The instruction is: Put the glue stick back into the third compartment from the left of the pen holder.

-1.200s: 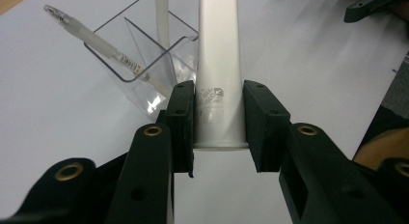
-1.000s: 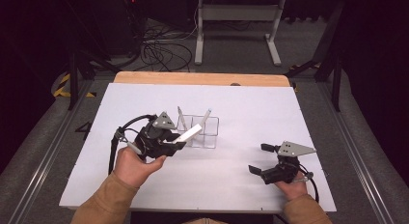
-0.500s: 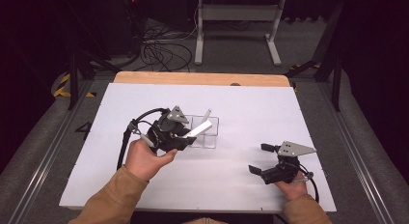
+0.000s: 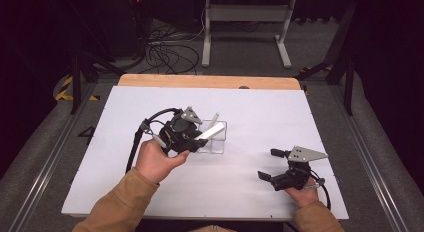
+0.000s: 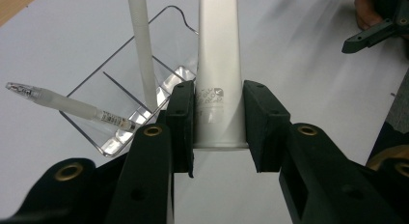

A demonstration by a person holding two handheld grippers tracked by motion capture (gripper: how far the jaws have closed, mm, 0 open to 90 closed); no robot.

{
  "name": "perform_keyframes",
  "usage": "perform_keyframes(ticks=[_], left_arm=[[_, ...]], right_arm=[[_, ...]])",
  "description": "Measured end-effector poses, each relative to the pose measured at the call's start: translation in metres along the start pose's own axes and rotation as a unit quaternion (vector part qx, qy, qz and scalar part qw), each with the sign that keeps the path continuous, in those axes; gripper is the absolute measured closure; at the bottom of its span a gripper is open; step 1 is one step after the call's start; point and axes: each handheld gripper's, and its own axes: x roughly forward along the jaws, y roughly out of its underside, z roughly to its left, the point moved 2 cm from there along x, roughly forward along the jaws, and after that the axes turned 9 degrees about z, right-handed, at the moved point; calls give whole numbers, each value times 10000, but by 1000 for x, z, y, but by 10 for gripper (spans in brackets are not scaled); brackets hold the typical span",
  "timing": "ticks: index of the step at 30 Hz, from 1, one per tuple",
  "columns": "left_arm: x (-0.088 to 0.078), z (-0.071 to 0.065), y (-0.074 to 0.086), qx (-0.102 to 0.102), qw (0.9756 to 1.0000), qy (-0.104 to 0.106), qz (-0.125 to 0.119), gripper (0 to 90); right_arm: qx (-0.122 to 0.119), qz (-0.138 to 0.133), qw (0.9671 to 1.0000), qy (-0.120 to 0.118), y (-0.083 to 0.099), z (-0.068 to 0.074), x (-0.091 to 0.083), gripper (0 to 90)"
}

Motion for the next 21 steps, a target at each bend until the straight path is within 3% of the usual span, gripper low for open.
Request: perform_keyframes(ticks=[21], left_arm=[[14,10,-8,-47,9977,-238,635,666]], right_arm=[[-12,8,10000,-2,0,0,0,7]])
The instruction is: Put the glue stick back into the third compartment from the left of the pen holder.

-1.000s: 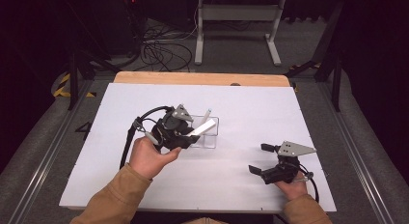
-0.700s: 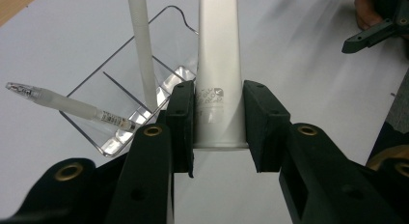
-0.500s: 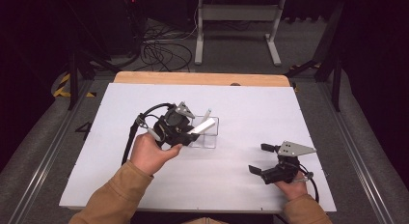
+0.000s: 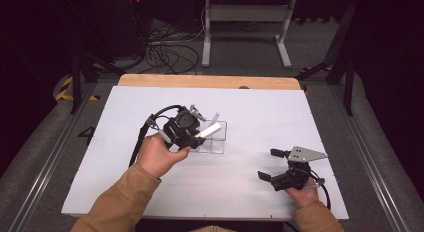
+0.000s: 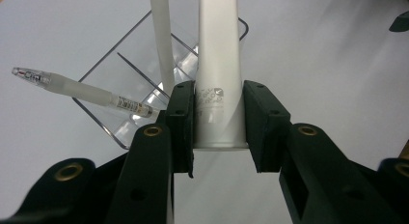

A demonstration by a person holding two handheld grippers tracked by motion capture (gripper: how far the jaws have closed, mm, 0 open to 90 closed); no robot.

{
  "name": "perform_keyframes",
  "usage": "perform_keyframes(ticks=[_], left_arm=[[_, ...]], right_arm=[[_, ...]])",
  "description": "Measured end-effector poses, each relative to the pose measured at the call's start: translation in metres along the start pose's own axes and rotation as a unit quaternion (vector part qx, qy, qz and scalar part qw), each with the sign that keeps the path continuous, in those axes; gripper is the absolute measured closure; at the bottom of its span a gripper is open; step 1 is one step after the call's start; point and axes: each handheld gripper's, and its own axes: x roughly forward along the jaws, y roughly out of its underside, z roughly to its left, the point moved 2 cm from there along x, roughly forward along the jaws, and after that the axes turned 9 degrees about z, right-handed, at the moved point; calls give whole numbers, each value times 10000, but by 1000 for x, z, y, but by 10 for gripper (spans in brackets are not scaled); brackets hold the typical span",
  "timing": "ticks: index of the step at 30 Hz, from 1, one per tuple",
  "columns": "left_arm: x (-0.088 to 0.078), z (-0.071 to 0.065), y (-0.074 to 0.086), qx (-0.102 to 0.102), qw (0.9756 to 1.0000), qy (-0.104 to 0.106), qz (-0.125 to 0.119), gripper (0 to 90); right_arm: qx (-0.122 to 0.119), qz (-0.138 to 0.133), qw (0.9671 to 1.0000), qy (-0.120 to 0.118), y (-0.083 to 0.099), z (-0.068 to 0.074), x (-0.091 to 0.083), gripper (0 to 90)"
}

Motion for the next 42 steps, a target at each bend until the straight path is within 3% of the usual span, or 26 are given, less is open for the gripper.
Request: perform_keyframes(ticks=[17,30,36,42], left_arm=[[9,3,-15,-86,9992,-57,389,665],[13,-1,-26,-20,9975,-172,689,664],[15,1,-29,-154,9970,-158,740,664],[17,1,-33,-356,9958,-14,847,664]], right_arm=[[1,-14,10000,-33,0,1,0,7],[-17,-19,10000,-33,0,1,0,7],[-14,-16,10000,-15,0,1,0,7],[-34,-18,10000,-9,0,1,-1,7]])
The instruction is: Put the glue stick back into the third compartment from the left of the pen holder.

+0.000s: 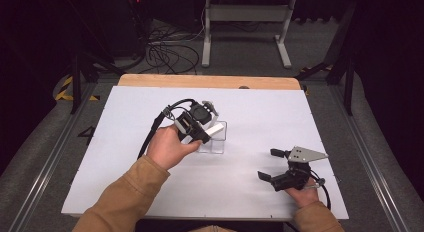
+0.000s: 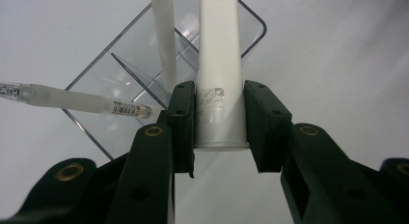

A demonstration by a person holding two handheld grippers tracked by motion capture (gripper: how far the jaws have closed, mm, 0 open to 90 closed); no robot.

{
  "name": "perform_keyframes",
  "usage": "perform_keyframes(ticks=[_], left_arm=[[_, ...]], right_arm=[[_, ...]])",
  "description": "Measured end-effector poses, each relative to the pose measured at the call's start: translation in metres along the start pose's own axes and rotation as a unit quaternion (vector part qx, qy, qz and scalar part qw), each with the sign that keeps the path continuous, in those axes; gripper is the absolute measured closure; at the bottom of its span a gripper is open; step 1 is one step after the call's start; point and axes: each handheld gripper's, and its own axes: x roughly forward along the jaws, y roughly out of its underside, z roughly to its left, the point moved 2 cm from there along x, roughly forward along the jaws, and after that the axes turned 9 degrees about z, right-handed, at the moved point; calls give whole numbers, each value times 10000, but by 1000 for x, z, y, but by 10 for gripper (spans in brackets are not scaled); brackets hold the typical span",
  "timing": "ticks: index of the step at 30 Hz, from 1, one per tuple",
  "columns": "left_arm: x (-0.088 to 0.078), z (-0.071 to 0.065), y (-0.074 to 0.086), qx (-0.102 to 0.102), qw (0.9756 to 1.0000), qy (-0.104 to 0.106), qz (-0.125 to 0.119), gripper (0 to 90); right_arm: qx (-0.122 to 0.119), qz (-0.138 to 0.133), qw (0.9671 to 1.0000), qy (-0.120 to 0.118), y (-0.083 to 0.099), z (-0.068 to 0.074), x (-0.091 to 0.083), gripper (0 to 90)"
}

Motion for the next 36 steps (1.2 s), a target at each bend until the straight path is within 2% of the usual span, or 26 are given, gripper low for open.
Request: perform_keyframes(ticks=[12,27,36], left_arm=[[1,-1,-6,-311,9991,259,155,664],[2,-2,-13,-341,9985,217,366,661],[4,-1,-15,-346,9988,149,304,661]], right_arm=[[2,-2,10000,-15,0,0,0,7],[-6,-5,10000,-31,0,0,0,8],[-15,-2,10000,-37,0,0,0,7]])
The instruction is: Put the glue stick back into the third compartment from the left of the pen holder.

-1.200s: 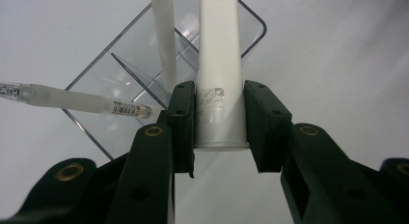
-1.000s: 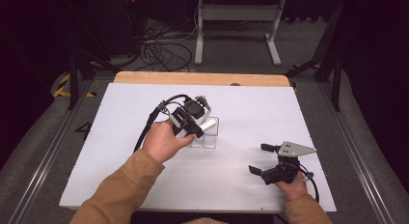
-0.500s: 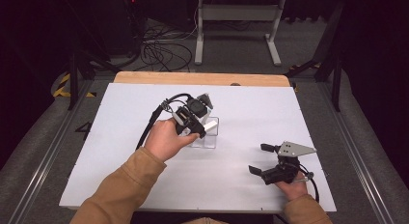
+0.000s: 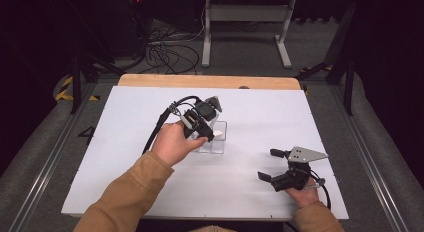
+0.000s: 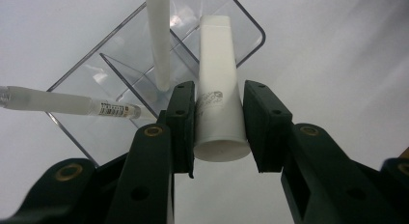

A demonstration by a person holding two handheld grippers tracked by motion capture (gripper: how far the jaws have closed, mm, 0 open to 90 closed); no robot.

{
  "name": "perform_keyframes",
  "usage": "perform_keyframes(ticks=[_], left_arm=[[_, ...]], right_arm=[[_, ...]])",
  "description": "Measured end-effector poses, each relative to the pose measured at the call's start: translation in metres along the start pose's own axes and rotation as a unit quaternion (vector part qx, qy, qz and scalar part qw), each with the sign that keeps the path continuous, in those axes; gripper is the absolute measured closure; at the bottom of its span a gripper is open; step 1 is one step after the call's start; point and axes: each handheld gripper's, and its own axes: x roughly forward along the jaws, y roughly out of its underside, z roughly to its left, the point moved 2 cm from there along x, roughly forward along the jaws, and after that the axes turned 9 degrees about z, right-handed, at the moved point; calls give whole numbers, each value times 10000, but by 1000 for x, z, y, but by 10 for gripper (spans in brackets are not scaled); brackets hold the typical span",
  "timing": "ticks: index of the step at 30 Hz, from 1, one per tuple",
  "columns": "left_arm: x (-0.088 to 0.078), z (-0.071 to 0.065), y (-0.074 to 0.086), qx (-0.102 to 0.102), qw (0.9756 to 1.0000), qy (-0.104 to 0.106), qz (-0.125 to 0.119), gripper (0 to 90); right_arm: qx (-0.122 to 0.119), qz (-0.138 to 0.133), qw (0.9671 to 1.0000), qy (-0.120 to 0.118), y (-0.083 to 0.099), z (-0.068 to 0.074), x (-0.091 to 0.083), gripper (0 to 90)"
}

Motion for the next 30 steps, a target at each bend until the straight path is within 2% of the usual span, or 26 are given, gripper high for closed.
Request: perform_keyframes(ticks=[7,8,9,11,16,17,18,19,23,27,30], left_arm=[[0,-1,-1,39,10000,-22,-87,655],[0,-1,-1,39,10000,-22,-87,627],[-3,0,1,94,9997,53,-230,564],[-7,0,4,186,9988,18,-451,502],[-16,1,20,246,9951,22,-956,414],[-16,1,20,246,9951,22,-956,407],[-17,1,23,268,9940,11,-1061,407],[-19,2,31,280,9913,7,-1285,393],[-22,4,45,387,9849,-26,-1686,362],[-27,3,58,529,9759,-183,-2108,337],[-29,4,68,547,9683,-177,-2430,310]], right_arm=[[7,-5,10000,-10,0,0,0,7],[8,-6,10000,-11,0,0,0,7],[7,-8,10000,-11,0,0,0,7],[5,-10,10000,-12,0,0,0,7],[5,-15,10000,-7,0,0,0,7],[8,-9,10000,-10,0,0,0,7],[8,-9,10000,-10,0,0,0,7],[4,-14,10000,-4,0,0,0,7],[2,-14,10000,2,0,1,0,7],[-13,-22,10000,15,0,1,0,7],[-15,-28,10000,18,0,1,-1,7]])
